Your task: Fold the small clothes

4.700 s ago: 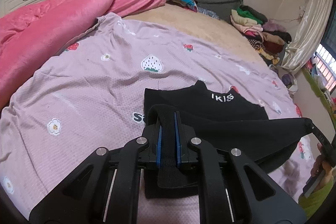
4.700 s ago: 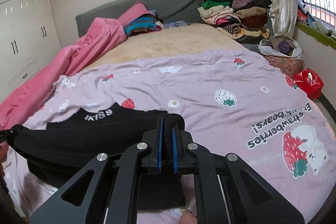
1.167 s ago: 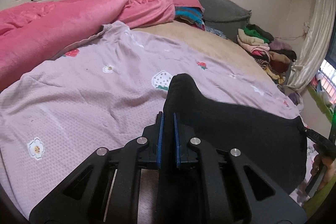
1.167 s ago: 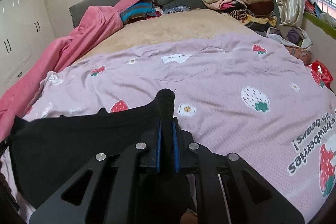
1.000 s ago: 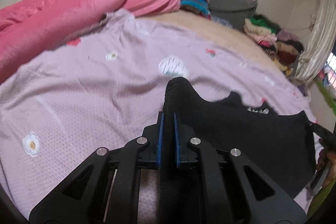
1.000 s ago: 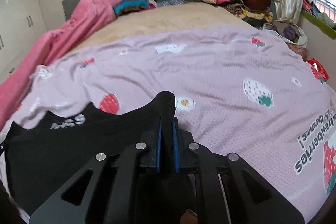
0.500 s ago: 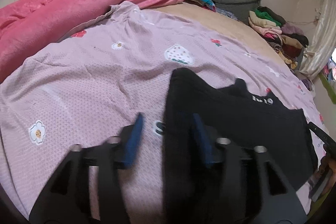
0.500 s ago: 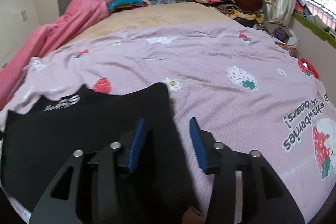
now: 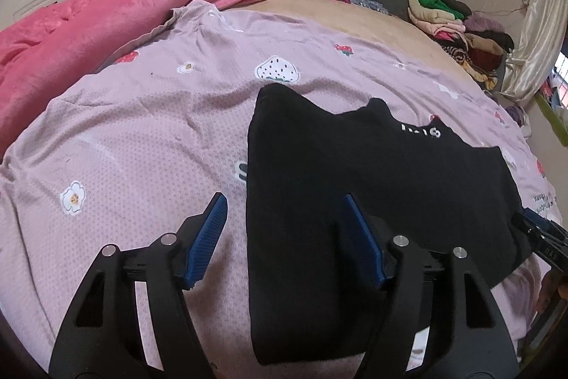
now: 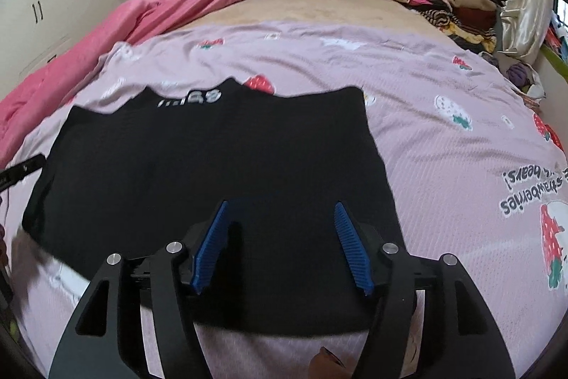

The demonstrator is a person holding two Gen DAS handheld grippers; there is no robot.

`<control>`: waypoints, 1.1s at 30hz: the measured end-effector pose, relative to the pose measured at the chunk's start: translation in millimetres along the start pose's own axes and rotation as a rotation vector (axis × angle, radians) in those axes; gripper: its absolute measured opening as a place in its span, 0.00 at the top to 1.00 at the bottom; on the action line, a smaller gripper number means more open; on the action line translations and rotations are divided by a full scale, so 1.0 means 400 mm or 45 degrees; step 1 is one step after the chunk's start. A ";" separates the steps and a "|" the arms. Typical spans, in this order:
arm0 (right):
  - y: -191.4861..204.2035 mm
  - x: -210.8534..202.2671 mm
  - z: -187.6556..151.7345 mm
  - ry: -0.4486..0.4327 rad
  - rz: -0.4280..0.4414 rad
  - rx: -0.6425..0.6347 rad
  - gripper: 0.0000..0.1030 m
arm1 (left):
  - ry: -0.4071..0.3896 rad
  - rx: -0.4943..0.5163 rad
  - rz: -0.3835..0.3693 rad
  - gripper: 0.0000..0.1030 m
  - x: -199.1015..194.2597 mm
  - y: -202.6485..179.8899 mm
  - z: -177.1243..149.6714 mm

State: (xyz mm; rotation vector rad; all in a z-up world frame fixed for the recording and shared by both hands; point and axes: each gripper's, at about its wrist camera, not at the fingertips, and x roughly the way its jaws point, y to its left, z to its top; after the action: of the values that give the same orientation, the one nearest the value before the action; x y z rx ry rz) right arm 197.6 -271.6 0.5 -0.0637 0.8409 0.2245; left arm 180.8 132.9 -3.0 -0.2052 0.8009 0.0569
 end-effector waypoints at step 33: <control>0.145 -0.102 -0.070 -0.014 0.114 -0.125 0.07 | 0.052 -0.128 0.140 0.09 -0.067 0.097 -0.082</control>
State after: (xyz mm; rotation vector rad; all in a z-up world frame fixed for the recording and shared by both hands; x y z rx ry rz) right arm 138.1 -226.0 14.0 -0.1168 0.8225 0.3505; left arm 134.1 165.0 -12.2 -0.2580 0.8504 0.1977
